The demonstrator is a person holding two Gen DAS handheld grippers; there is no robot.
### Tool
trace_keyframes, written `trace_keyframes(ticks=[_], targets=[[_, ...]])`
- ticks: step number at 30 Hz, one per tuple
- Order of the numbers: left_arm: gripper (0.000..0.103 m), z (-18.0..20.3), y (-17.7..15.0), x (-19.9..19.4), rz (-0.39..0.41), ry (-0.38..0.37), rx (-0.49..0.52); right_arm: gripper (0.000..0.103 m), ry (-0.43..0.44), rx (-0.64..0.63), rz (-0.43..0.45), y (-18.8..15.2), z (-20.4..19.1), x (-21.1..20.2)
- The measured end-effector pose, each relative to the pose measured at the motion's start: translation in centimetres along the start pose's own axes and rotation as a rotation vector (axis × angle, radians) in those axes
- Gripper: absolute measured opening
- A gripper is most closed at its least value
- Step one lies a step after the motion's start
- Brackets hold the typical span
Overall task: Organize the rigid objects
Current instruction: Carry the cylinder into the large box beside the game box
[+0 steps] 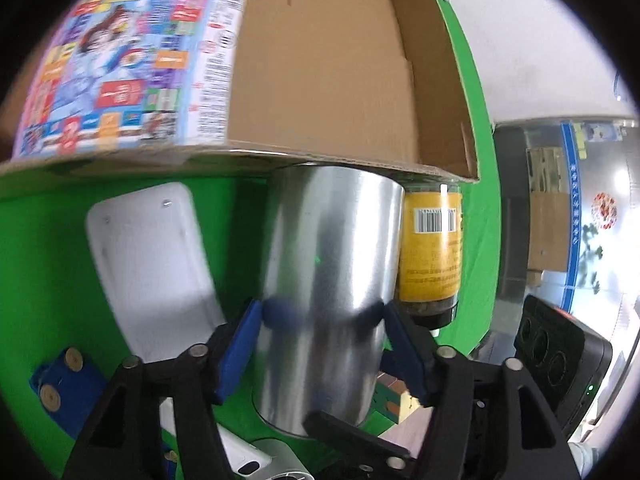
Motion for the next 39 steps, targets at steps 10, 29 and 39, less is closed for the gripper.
trace_keyframes(ticks=[10,29,39], targets=[[0.07,2.6,-2.7,-2.6,0.051,0.039,0.031,0.081,0.021,-0.031,-0.014,-0.2,-0.4,-0.8],[0.07,8.3,-5.0,-21.1,0.597,0.086,0.117,0.08,0.031,-0.519,0.311,2.9,-15.1,-15.0],[0.07,6.1,0.8,-19.6,0.529,0.078,0.118,0.08,0.015,-0.45,0.229,8.7,-14.3,-12.0]])
Point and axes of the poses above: each gripper's, at about its wrist camera, not at the fingertips, and x roughly the way its jaws point, z to its right, y to its top, the point moved 1 cm from there along x, roughly the way its jaws point, and after that the axes turned 14 degrees about y, right-handed, at the moved point
